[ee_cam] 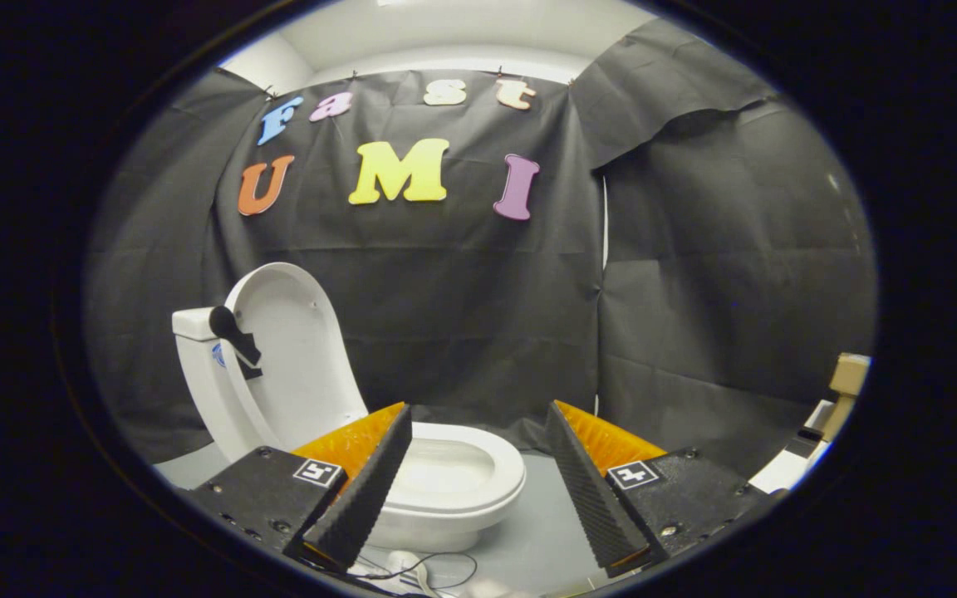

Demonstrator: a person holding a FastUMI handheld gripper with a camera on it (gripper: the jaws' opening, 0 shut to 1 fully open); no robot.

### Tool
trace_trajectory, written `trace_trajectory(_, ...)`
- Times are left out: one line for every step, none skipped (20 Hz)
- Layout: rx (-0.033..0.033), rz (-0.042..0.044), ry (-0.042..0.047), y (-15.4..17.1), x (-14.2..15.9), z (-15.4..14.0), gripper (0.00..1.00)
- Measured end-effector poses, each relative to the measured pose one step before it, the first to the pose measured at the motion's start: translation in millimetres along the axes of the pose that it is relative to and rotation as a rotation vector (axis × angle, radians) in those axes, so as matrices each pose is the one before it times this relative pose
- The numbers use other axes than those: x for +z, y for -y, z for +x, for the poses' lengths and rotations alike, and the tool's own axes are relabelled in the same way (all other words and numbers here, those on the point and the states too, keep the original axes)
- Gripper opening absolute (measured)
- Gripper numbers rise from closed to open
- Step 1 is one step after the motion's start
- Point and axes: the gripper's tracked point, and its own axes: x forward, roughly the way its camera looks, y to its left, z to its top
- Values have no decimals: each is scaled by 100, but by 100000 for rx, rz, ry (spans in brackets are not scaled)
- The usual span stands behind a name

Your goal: Open the toilet lid.

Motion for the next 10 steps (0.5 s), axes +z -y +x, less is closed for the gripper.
trace_trajectory(-75,664,-408,84,-1,-15,100)
trace_trajectory(-34,272,-334,56,-145,17,100)
trace_trajectory(-309,-162,-455,55,-59,8,100)
trace_trajectory(-131,-26,263,82,26,-31,100)
trace_trajectory(151,-167,133,-68,95,-46,100)
trace_trajectory(-27,-247,-29,7,-35,60,100)
trace_trajectory(-47,-37,-48,4,27,-39,100)
trace_trajectory(23,103,226,-17,62,-57,100)
trace_trajectory(174,-81,194,-45,12,-97,100)
trace_trajectory(-84,-253,-152,-45,-94,112,100)
